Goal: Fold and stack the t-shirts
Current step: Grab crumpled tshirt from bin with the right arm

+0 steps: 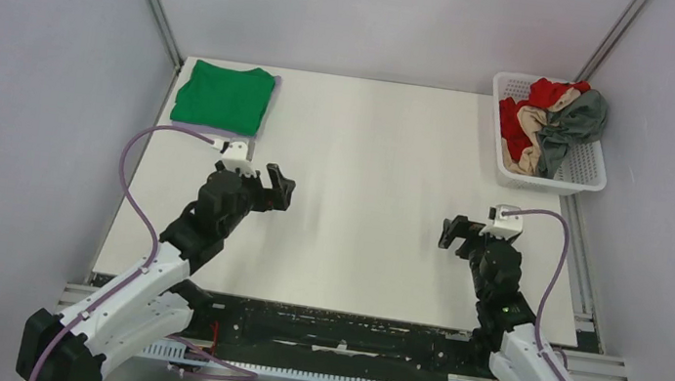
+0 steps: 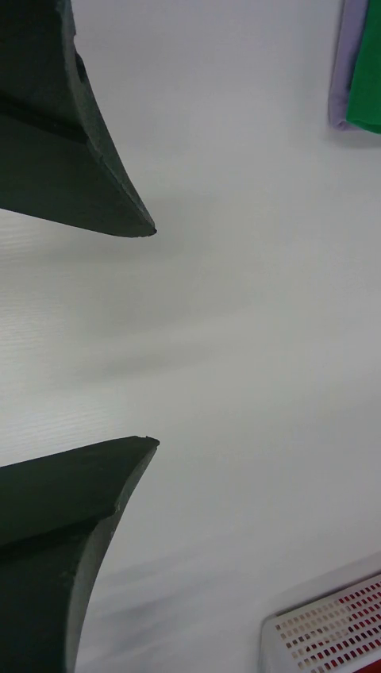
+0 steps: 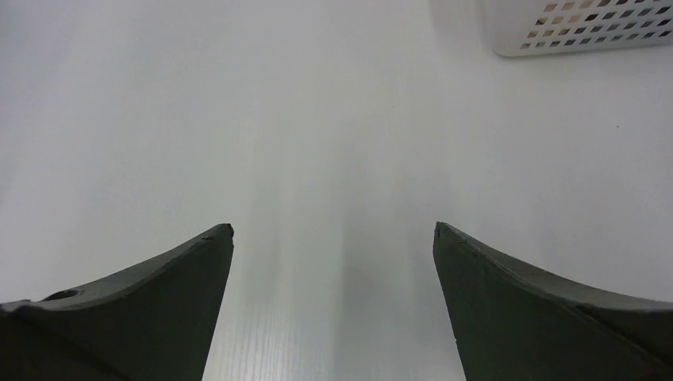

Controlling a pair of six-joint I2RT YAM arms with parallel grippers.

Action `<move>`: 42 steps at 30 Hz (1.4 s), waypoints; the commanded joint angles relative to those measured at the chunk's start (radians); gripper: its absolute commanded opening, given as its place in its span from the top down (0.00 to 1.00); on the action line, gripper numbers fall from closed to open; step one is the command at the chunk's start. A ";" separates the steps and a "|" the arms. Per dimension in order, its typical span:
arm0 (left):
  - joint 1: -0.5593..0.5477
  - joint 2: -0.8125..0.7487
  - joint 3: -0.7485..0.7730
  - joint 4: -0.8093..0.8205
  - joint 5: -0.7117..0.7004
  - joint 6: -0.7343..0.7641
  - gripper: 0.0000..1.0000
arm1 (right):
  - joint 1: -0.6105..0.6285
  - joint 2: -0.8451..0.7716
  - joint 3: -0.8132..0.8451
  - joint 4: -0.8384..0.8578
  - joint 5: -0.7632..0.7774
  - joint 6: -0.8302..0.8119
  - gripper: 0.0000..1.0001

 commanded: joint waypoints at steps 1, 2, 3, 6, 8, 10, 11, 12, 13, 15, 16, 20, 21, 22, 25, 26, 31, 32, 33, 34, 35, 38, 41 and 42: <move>-0.002 -0.012 0.003 0.015 -0.002 -0.020 0.00 | 0.000 0.058 0.116 0.041 0.044 0.014 0.02; -0.002 -0.010 0.005 0.015 0.003 -0.021 0.00 | 0.000 0.082 0.141 0.039 0.064 0.015 0.02; -0.002 -0.005 0.005 0.015 0.008 -0.022 0.00 | 0.000 0.121 0.183 0.026 0.094 0.012 0.02; -0.002 0.007 0.010 0.015 0.015 -0.022 0.00 | -0.002 0.269 0.370 -0.078 0.226 0.021 0.02; -0.002 0.013 0.010 0.014 0.017 -0.024 0.00 | -0.009 0.388 0.517 -0.173 0.303 0.022 0.01; -0.002 0.020 0.010 0.015 0.021 -0.025 0.00 | -0.042 0.514 0.664 -0.268 0.317 0.009 0.01; -0.002 0.021 0.010 0.015 0.023 -0.025 0.00 | -0.065 0.584 0.746 -0.306 0.307 0.001 0.01; -0.002 0.023 0.014 0.015 0.026 -0.025 0.00 | -0.099 0.639 0.808 -0.330 0.293 -0.002 0.01; -0.002 0.022 0.016 0.015 0.031 -0.031 0.00 | -0.137 0.701 0.875 -0.345 0.276 -0.010 0.01; -0.002 0.020 0.012 0.037 0.061 -0.041 0.00 | -0.218 0.809 0.998 -0.365 0.241 -0.009 0.01; -0.002 0.021 0.010 0.048 0.077 -0.043 0.00 | -0.262 0.869 1.062 -0.374 0.217 -0.007 0.01; -0.002 0.034 0.016 0.054 0.087 -0.050 0.00 | -0.423 1.089 1.319 -0.433 0.125 -0.005 0.02; -0.003 0.037 0.018 0.053 0.085 -0.049 0.00 | -0.443 1.139 1.383 -0.442 0.118 -0.018 0.01; -0.002 0.040 0.018 0.052 0.083 -0.047 0.00 | -0.462 1.174 1.424 -0.450 0.121 -0.029 0.01; -0.002 0.048 0.023 0.048 0.072 -0.042 0.00 | -0.514 1.240 1.505 -0.479 0.092 -0.069 0.01; -0.002 0.048 0.023 0.046 0.068 -0.041 0.00 | -0.533 1.245 1.505 -0.480 0.078 -0.081 0.01; -0.002 0.059 0.024 0.058 0.061 -0.035 0.00 | -0.637 1.205 1.388 -0.449 -0.067 -0.105 0.05; -0.002 0.065 0.027 0.060 0.064 -0.033 0.00 | -0.657 1.194 1.354 -0.432 -0.112 -0.110 0.06; -0.002 0.073 0.031 0.060 0.065 -0.032 0.00 | -0.676 1.187 1.327 -0.416 -0.143 -0.117 0.07; -0.002 0.079 0.033 0.064 0.064 -0.032 0.00 | -0.685 1.185 1.308 -0.393 -0.171 -0.134 0.08; -0.002 0.090 0.035 0.069 0.063 -0.030 0.00 | -0.690 1.189 1.302 -0.382 -0.176 -0.138 0.08; -0.002 0.120 0.045 0.074 0.066 -0.025 0.00 | -0.691 1.225 1.307 -0.354 -0.222 -0.141 0.13; -0.002 0.133 0.051 0.072 0.066 -0.023 0.00 | -0.691 1.282 1.330 -0.325 -0.260 -0.127 0.17; -0.002 0.134 0.051 0.072 0.066 -0.024 0.00 | -0.691 1.299 1.335 -0.309 -0.290 -0.119 0.17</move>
